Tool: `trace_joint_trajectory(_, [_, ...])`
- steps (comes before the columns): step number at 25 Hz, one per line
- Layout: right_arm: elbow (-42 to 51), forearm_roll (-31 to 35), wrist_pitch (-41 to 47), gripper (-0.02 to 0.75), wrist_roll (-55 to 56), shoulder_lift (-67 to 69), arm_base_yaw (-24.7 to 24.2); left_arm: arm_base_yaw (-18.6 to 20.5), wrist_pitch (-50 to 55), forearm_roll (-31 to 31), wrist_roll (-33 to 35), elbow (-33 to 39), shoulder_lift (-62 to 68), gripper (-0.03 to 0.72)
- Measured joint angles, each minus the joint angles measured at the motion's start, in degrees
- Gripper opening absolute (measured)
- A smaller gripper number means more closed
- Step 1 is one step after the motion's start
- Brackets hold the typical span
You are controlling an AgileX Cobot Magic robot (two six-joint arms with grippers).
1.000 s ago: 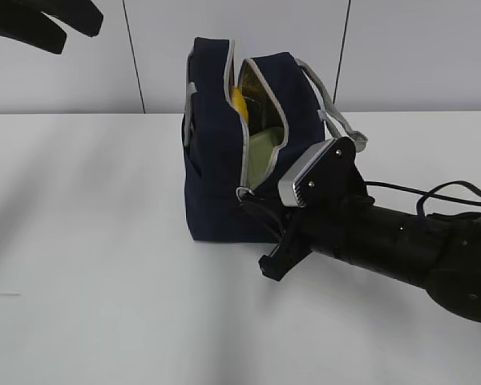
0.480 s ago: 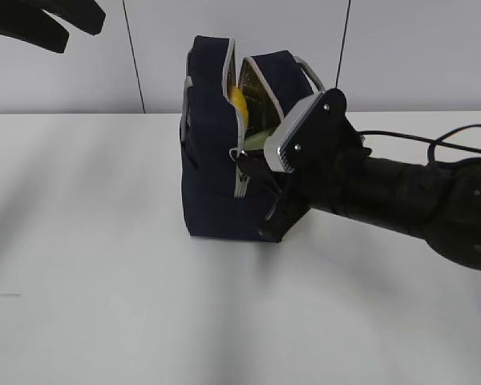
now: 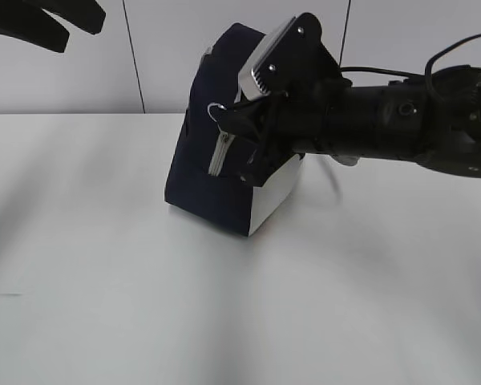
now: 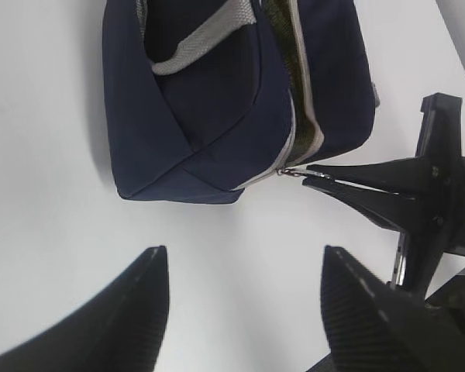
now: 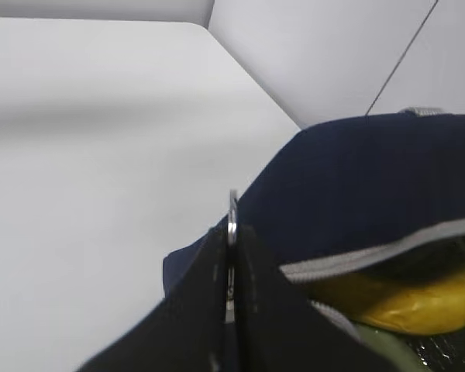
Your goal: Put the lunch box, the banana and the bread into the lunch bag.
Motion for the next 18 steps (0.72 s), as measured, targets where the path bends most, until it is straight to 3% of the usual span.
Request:
trace_joint_trajectory(5, [-2.4,-13.1,0.2,0.006,13.5,-0.2,0.0,0.0,-0.5,-0.1,0.0,0.0,0.0,0.445])
trace_joint_trajectory(14, [-5.0,-16.8,0.2,0.006,24.4,-0.5,-1.7,0.0,-1.0,-0.1,0.0,0.0,0.0,0.445])
trace_joint_trajectory(18, [-5.1,-22.1,1.1,0.006,29.6,-0.5,-1.7,0.0,-1.0,-0.1,0.5,0.0,0.0,0.445])
